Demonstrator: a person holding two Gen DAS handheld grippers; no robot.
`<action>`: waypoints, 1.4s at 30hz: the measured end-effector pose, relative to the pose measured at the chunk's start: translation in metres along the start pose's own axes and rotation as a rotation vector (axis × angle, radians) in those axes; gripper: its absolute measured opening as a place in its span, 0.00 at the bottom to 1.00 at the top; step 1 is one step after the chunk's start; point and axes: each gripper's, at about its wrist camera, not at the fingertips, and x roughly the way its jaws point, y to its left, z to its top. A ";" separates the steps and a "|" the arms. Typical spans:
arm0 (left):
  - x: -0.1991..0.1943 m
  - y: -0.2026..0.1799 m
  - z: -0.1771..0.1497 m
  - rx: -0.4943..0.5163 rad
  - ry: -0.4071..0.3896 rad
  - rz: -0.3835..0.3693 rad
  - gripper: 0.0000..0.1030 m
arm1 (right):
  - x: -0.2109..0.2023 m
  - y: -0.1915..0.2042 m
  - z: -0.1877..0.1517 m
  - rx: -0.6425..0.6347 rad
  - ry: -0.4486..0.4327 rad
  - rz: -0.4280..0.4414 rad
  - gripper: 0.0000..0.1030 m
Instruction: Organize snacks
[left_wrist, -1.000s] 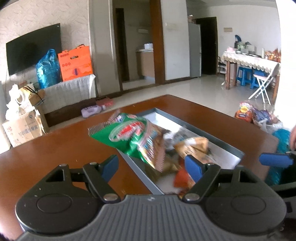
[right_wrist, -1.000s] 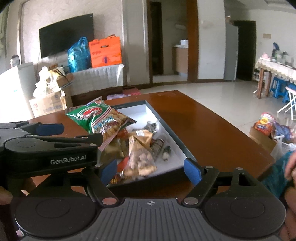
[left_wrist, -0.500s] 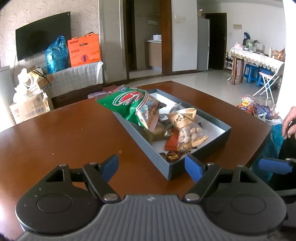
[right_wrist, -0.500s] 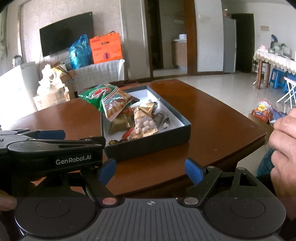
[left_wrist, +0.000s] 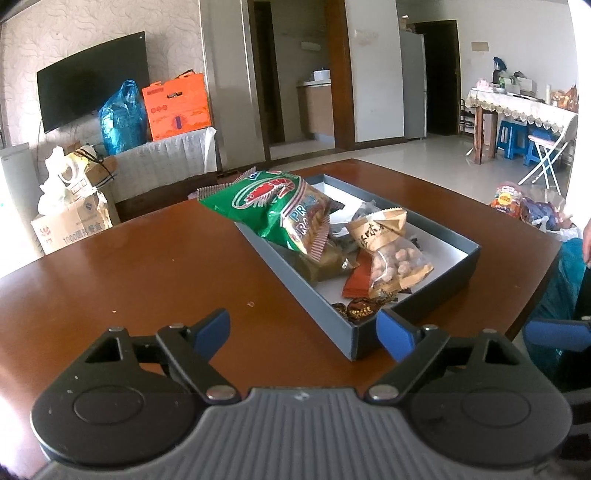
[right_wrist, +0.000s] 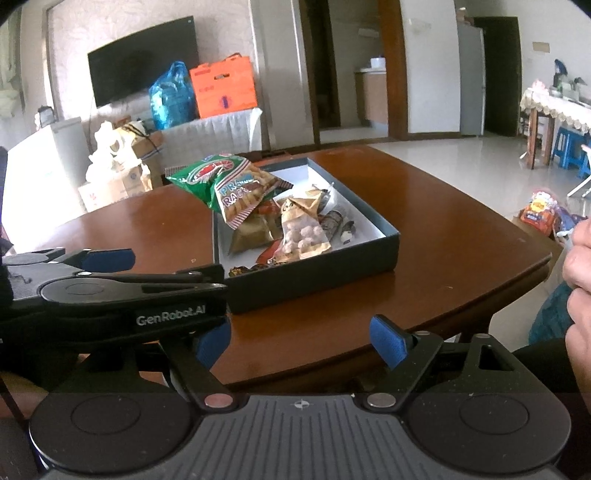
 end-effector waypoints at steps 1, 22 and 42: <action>0.001 0.000 0.000 0.000 0.004 -0.002 0.85 | 0.000 0.000 0.000 0.001 0.002 -0.001 0.81; 0.014 -0.007 -0.001 0.006 0.017 -0.005 0.85 | 0.003 -0.002 0.000 -0.012 0.011 -0.025 0.82; 0.019 -0.002 0.000 -0.095 0.008 0.085 0.85 | 0.020 0.008 0.015 -0.116 -0.010 -0.015 0.83</action>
